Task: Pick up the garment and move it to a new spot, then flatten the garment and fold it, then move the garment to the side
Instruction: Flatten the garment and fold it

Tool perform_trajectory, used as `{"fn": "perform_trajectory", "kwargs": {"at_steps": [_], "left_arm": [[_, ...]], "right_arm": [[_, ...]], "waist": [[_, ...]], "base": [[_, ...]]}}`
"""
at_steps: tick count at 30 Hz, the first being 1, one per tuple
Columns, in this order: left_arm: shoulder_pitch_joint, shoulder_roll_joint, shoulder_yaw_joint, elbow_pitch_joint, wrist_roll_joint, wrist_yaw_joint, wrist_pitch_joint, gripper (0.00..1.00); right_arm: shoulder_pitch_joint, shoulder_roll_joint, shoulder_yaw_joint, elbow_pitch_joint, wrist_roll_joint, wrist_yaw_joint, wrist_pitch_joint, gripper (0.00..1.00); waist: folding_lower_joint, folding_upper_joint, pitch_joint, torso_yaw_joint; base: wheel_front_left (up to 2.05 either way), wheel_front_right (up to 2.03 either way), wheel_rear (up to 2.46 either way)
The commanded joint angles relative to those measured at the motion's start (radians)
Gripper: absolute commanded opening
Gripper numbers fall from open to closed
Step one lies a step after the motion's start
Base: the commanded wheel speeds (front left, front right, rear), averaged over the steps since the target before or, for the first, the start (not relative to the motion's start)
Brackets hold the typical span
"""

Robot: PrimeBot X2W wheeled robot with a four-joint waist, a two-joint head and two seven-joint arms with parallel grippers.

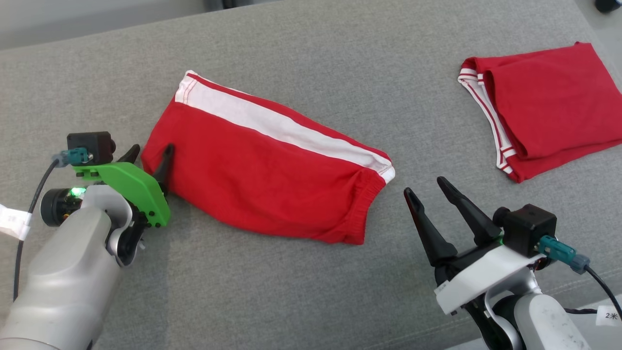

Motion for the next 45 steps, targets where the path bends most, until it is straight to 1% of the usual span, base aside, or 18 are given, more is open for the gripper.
{"fn": "perform_trajectory", "kwargs": {"at_steps": [1,5,6,7,8,9,10,13,16,20,24,30,35,40,45], "left_arm": [[0.004,0.006,-0.002,0.010,-0.008,0.001,0.007,1.00],[0.005,0.000,-0.027,0.011,-0.020,0.001,0.039,1.00],[0.012,-0.003,-0.034,0.004,-0.026,0.001,0.049,0.87],[0.020,-0.002,-0.043,-0.002,-0.031,0.001,0.057,0.45],[0.026,-0.001,-0.050,-0.006,-0.033,0.001,0.059,0.09],[0.031,0.001,-0.058,-0.011,-0.035,0.001,0.063,0.00],[0.033,0.003,-0.063,-0.014,-0.034,0.001,0.059,0.00],[0.037,0.012,-0.059,-0.005,-0.029,0.001,0.003,0.00],[0.053,0.001,-0.051,0.002,-0.036,0.001,-0.052,0.00],[0.102,-0.022,-0.009,0.008,-0.084,0.001,-0.129,0.00],[0.176,-0.038,0.019,-0.009,-0.103,0.001,-0.170,0.00],[0.298,-0.060,0.064,-0.061,-0.097,0.019,-0.189,0.00],[0.414,-0.088,0.151,-0.169,-0.060,0.053,-0.188,0.00],[0.520,-0.116,0.221,-0.251,-0.023,0.078,-0.188,0.00],[0.581,-0.136,0.249,-0.296,0.000,0.085,-0.188,0.00]], "right_arm": [[0.013,-0.006,-0.002,-0.008,-0.006,-0.001,0.004,1.00],[0.014,-0.005,0.010,-0.015,-0.006,-0.001,0.009,1.00],[0.015,-0.005,0.012,-0.015,-0.005,-0.001,0.010,1.00],[0.017,-0.006,0.013,-0.013,-0.003,-0.001,0.011,1.00],[0.019,-0.007,0.014,-0.012,-0.002,-0.001,0.011,1.00],[0.019,-0.007,0.013,-0.010,-0.002,-0.001,0.010,1.00],[0.019,-0.007,0.012,-0.009,-0.002,-0.001,0.008,1.00],[0.024,-0.007,0.007,-0.003,-0.005,-0.001,0.004,1.00],[0.034,-0.008,-0.001,0.004,-0.010,-0.001,0.001,1.00],[0.050,-0.007,-0.016,0.016,-0.016,-0.001,-0.001,1.00],[0.067,-0.009,-0.037,0.030,-0.039,-0.001,-0.010,1.00],[0.090,-0.003,-0.064,0.050,-0.074,-0.001,-0.022,1.00],[0.104,0.006,-0.079,0.072,-0.099,-0.001,-0.031,1.00],[0.112,0.009,-0.080,0.092,-0.143,-0.001,-0.040,1.00],[0.118,0.016,-0.081,0.111,-0.158,-0.001,-0.044,1.00]], "waist": [[0.0000,0.0000,0.008,-0.007],[0.0000,0.0000,0.008,-0.011],[0.0000,0.0000,0.004,-0.012],[0.0000,0.0000,0.000,-0.011],[0.0000,0.0000,-0.005,-0.011],[0.0000,0.0000,-0.011,-0.010],[0.0000,0.0000,-0.016,-0.009],[0.0000,0.0000,-0.036,-0.002],[0.0000,0.0000,-0.060,0.011],[0.0000,0.0000,-0.101,0.042],[0.0000,0.0000,-0.139,0.085],[0.0000,0.0000,-0.190,0.148],[0.0000,0.0000,-0.219,0.188],[0.0000,0.0000,-0.241,0.205],[0.0000,0.0000,-0.251,0.211]], "base": [[0.00,0.00,0.00],[0.00,0.00,0.00],[0.00,0.00,0.00],[0.00,0.00,0.00],[0.00,0.00,0.00],[0.00,0.00,0.00],[0.00,0.00,0.00],[0.00,0.00,0.00],[0.00,0.00,0.00],[0.00,0.00,0.00],[0.00,0.00,0.00],[0.00,0.00,0.00],[0.00,0.00,0.00],[0.00,0.00,0.00],[0.00,0.00,0.00]]}}
